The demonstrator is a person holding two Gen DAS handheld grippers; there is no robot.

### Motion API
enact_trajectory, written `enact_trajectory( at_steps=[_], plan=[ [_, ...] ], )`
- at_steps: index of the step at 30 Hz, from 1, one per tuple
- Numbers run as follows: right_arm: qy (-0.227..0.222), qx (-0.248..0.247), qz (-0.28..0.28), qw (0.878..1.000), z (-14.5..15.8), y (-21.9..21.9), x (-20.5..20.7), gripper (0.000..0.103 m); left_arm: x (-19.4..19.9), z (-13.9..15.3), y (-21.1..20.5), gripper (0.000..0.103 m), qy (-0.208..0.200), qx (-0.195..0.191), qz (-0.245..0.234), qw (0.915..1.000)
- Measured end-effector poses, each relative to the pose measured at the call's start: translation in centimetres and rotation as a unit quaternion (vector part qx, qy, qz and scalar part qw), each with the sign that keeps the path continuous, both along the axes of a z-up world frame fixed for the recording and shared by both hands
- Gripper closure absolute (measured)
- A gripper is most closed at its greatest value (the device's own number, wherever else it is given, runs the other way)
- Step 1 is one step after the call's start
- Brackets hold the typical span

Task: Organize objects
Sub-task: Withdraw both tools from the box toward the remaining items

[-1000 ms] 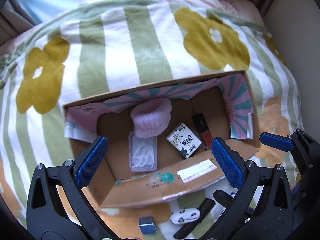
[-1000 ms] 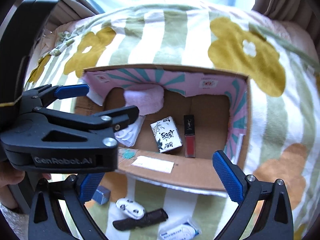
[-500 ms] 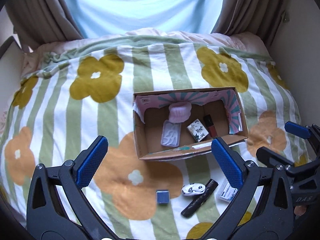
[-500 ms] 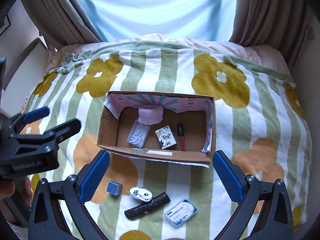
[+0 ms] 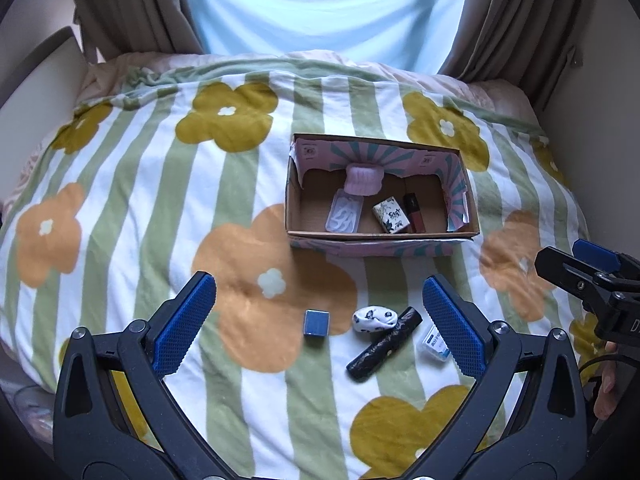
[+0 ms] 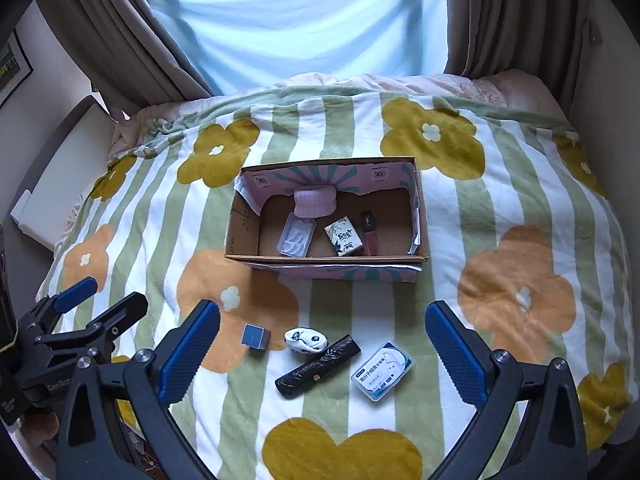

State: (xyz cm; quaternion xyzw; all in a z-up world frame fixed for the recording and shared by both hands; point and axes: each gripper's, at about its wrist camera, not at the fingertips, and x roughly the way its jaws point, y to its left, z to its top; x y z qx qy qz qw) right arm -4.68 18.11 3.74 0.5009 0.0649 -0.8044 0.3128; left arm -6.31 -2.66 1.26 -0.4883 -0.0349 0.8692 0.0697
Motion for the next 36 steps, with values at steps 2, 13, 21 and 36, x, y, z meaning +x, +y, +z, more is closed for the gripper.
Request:
enact_trajectory(
  at_steps=[2,13,21,36],
  plan=[
    [0.001,-0.003,-0.003,1.000,0.3,0.1,0.0,0.001,0.4,0.0,0.0,0.000,-0.002,-0.002,0.007,1.0000],
    [0.002,-0.034,-0.067,0.997,0.5,0.6,1.0,0.001,0.5,-0.8,-0.1,0.000,-0.005,-0.002,-0.010,0.9999],
    [-0.001,-0.026,-0.155,0.988,-2.3,0.4,3.1,0.001,-0.1,-4.0,-0.2,0.000,-0.007,0.006,-0.084,0.9964],
    [-0.069,0.015,-0.283,0.956,-15.1,0.0,6.4,0.023,-1.6,-16.3,0.5,0.002,-0.039,0.004,-0.216,0.9756]
  ],
)
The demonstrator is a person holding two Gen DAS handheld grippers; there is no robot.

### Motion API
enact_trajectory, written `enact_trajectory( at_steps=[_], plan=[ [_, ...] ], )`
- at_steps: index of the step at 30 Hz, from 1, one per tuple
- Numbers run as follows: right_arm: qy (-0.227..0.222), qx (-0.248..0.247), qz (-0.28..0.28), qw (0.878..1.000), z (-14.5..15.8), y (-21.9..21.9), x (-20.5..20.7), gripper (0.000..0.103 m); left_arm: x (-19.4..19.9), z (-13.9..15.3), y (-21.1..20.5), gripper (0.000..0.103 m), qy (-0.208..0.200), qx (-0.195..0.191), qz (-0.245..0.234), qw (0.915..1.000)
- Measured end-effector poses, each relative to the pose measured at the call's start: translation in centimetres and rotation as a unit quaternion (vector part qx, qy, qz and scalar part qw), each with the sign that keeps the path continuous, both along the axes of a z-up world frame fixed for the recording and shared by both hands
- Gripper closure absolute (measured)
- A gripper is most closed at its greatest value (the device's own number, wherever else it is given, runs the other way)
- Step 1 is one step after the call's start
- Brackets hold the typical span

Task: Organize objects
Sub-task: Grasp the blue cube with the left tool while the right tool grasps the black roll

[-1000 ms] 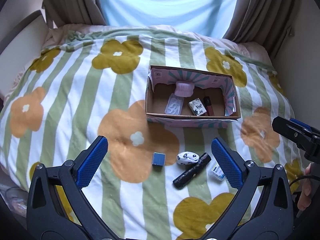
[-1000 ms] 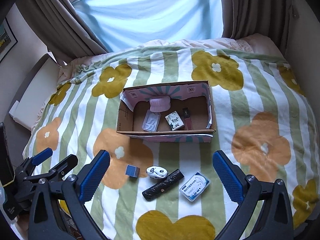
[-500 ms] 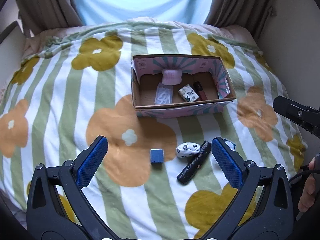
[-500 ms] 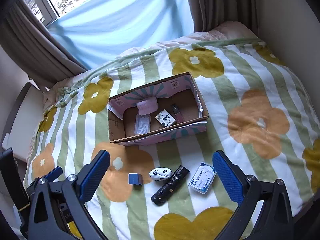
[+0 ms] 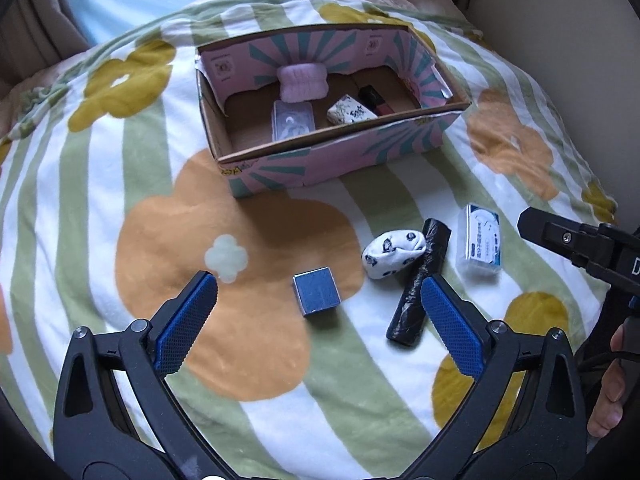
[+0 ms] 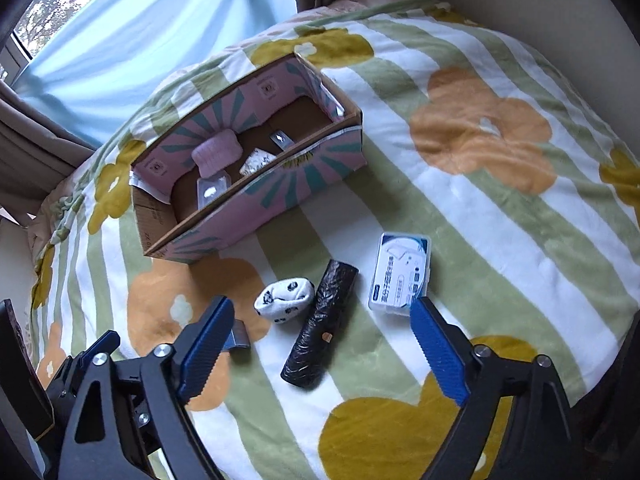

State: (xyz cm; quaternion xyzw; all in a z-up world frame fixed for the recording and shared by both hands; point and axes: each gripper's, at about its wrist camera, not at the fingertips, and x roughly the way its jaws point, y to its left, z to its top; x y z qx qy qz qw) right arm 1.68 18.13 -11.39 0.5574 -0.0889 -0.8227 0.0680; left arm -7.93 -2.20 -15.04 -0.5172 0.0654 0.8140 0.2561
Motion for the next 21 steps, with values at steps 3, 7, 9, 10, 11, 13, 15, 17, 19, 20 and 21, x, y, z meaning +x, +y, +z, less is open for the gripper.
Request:
enact_trajectory(
  at_steps=[3,7,9,10,11,13,15,17,19,20,21],
  plan=[
    [-0.017,-0.002,-0.017,1.000,-2.5,-0.4,0.3,0.027,-0.4,-2.4,0.5,0.003,0.001,-0.008,-0.023,0.9997],
    [-0.030,0.003,-0.029,0.999,-5.4,-1.3,0.4,0.028,-0.8,-5.2,1.2,0.008,0.008,-0.017,-0.053,0.9984],
    [-0.036,0.012,-0.029,0.999,-6.7,-1.9,0.3,0.034,-1.0,-6.6,1.5,0.012,0.003,-0.018,-0.060,0.9980],
    [-0.040,0.015,-0.029,0.999,-7.4,-2.2,0.3,0.036,-1.0,-7.3,1.7,0.014,0.001,-0.017,-0.064,0.9978],
    [-0.045,0.017,-0.031,0.998,-8.0,-2.5,0.2,0.040,-1.0,-7.9,1.8,0.014,0.000,-0.018,-0.066,0.9976],
    [-0.052,0.018,-0.037,0.998,-9.0,-2.6,0.1,0.043,-0.9,-8.8,2.0,0.014,0.000,-0.017,-0.070,0.9974],
    [-0.058,0.019,-0.046,0.997,-9.9,-2.7,0.0,0.043,-0.8,-9.6,2.2,0.015,0.003,-0.017,-0.078,0.9968],
    [-0.062,0.016,-0.054,0.997,-10.5,-2.6,-0.3,0.044,-0.8,-10.3,2.4,0.019,0.005,-0.021,-0.085,0.9961],
    [-0.064,0.018,-0.059,0.996,-10.9,-2.6,-0.5,0.045,-0.9,-10.9,2.7,0.027,0.002,-0.022,-0.092,0.9955],
    [-0.067,0.020,-0.060,0.996,-11.1,-2.7,-0.6,0.046,-0.9,-11.2,2.9,0.028,0.001,-0.021,-0.096,0.9952],
    [-0.070,0.022,-0.062,0.995,-11.3,-2.7,-0.7,0.049,-0.9,-11.4,2.9,0.028,0.002,-0.019,-0.099,0.9949]
  ],
)
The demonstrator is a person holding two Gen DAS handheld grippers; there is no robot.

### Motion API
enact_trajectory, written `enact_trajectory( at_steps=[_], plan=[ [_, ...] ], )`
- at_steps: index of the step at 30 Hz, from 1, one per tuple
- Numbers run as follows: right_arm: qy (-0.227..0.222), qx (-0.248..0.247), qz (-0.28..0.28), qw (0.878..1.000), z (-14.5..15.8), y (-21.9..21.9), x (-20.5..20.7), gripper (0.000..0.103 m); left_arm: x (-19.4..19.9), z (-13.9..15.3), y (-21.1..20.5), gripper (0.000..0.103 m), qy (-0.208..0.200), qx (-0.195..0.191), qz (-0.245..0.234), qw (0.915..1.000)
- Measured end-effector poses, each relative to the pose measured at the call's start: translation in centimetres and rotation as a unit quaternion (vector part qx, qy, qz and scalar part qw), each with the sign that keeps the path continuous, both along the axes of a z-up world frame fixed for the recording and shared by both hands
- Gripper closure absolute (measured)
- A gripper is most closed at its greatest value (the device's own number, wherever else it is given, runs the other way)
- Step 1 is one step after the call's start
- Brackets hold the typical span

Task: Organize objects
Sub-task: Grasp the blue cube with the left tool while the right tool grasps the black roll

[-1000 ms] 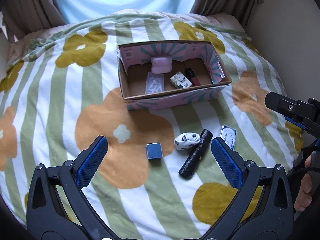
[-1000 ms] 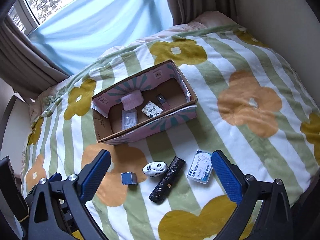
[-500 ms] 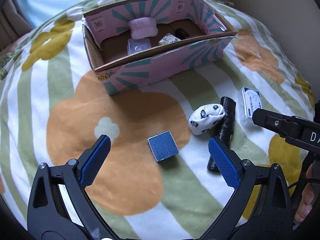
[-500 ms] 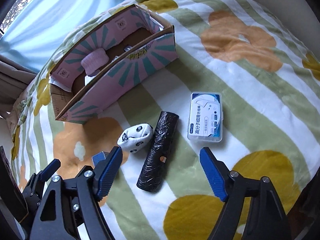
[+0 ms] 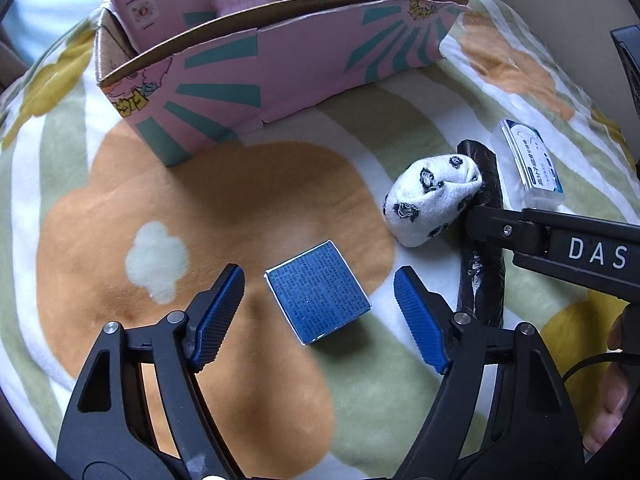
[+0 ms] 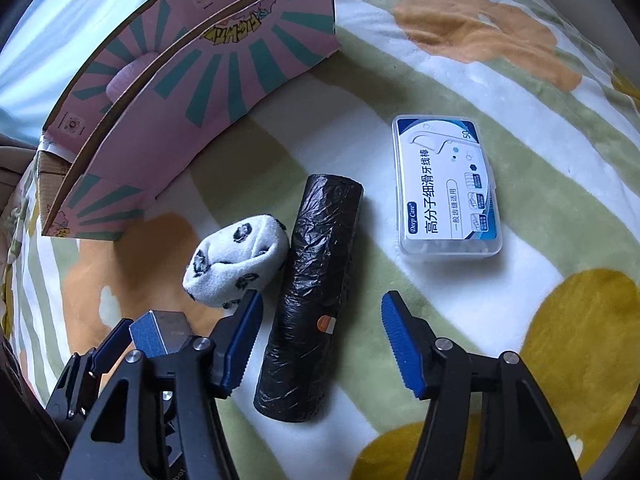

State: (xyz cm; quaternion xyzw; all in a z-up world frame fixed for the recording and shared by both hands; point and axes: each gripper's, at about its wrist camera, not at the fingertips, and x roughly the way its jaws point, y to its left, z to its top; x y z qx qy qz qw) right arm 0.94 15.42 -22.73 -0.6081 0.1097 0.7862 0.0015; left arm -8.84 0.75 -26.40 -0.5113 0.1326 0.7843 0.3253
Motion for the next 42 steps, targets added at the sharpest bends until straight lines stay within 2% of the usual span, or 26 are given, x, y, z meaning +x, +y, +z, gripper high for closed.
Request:
enact_trajectory(
  at_steps=[4,9,10,11,19,27,33,36,37,42],
  plan=[
    [-0.009,0.003,-0.006,1.000,-0.7,-0.2,-0.2,0.059,0.0,-0.9,0.5,0.048,-0.001,-0.003,-0.017,0.9998],
    [-0.014,-0.009,-0.019,1.000,-1.3,-0.2,-0.1,0.070,-0.2,-1.1,0.2,0.061,-0.002,-0.005,-0.018,0.9998],
    [-0.013,-0.008,-0.020,1.000,-1.3,-0.3,-0.1,0.071,-0.4,-1.1,0.0,0.061,-0.006,0.001,-0.018,0.9998],
    [-0.012,-0.007,-0.022,1.000,-1.3,-0.3,0.0,0.071,-0.4,-1.2,-0.1,0.061,-0.015,0.016,0.013,0.9997],
    [-0.005,-0.019,-0.030,0.999,-0.8,0.6,1.1,0.074,-0.5,-1.0,-0.1,0.061,-0.014,0.017,0.015,0.9996],
    [0.018,-0.021,-0.013,1.000,1.3,1.2,2.5,0.074,-0.5,0.7,-0.3,0.062,-0.004,0.026,0.030,0.9992],
    [0.040,-0.017,0.006,0.999,4.3,2.0,3.1,0.074,-1.0,3.0,-0.9,0.061,-0.001,0.025,0.059,0.9979],
    [0.049,-0.018,0.017,0.998,6.3,1.9,2.0,0.074,-1.2,4.9,-1.2,0.061,0.004,0.026,0.073,0.9970],
    [0.052,-0.018,0.021,0.998,6.5,2.2,0.2,0.074,-1.3,5.6,-1.4,0.061,0.006,0.027,0.078,0.9966],
    [0.074,-0.016,0.060,0.995,10.5,2.1,-1.2,0.074,-1.7,9.8,-2.0,0.061,0.016,0.033,0.111,0.9931]
  ],
)
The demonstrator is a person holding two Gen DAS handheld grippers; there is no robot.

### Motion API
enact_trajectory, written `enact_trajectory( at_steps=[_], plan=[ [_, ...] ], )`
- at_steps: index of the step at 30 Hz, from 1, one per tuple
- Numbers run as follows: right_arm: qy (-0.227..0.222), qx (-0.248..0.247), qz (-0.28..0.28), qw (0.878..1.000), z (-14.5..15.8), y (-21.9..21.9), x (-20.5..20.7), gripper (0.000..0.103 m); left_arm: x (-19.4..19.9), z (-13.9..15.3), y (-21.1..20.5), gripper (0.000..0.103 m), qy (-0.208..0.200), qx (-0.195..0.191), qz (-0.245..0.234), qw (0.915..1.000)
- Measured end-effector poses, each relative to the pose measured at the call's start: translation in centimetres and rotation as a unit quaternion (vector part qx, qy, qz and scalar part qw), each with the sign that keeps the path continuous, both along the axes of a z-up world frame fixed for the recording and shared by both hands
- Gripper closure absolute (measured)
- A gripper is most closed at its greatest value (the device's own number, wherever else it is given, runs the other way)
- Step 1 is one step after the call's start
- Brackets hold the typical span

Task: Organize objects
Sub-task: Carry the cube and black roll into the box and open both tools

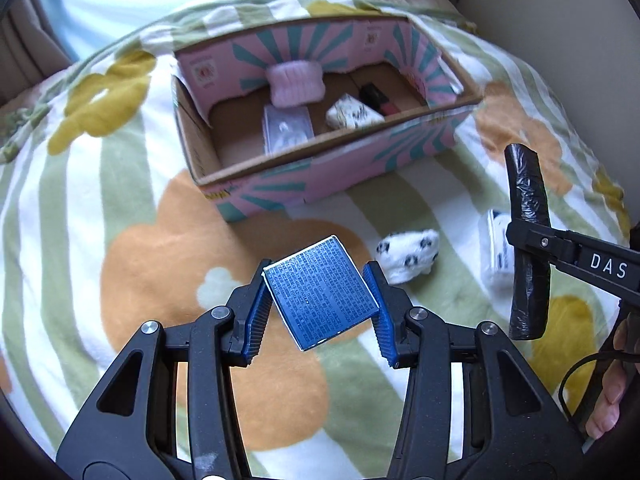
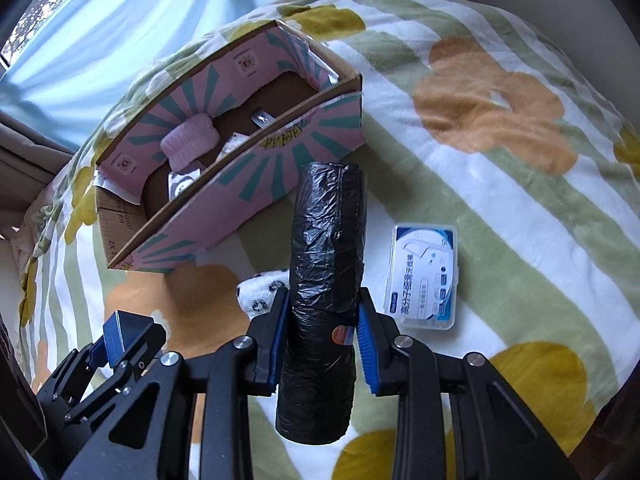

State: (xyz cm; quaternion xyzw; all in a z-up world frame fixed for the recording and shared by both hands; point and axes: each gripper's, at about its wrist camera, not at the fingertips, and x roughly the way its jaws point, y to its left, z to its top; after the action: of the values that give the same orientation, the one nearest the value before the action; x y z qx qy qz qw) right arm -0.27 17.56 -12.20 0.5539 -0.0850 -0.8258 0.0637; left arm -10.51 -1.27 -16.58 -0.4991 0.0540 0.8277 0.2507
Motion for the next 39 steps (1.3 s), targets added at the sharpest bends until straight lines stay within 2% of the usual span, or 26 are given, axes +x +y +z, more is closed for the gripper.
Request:
enact_trajectory(
  at_steps=[4,9,15,26,32,39],
  plan=[
    [0.022,0.001,0.048,0.999,3.6,0.1,-0.7,0.074,0.0,4.0,-0.2,0.061,0.010,0.006,0.023,0.9997],
    [0.047,0.004,0.126,0.991,7.6,0.5,-1.5,0.074,0.5,8.5,-0.3,0.061,0.018,0.010,0.064,0.9978],
    [0.043,0.008,0.209,0.977,11.1,1.0,-1.3,0.074,2.2,12.6,-0.1,0.061,0.010,0.018,0.103,0.9944],
    [0.040,-0.005,0.295,0.955,11.5,2.8,0.4,0.074,5.9,13.1,1.1,0.061,-0.012,0.006,0.147,0.9891],
    [0.044,-0.018,0.318,0.947,11.5,2.8,-0.8,0.074,5.5,13.3,1.7,0.061,-0.013,0.005,0.163,0.9865],
    [0.058,-0.021,0.350,0.935,11.5,2.2,-4.4,0.074,3.1,12.8,2.3,0.061,-0.016,0.004,0.180,0.9835]
  ],
)
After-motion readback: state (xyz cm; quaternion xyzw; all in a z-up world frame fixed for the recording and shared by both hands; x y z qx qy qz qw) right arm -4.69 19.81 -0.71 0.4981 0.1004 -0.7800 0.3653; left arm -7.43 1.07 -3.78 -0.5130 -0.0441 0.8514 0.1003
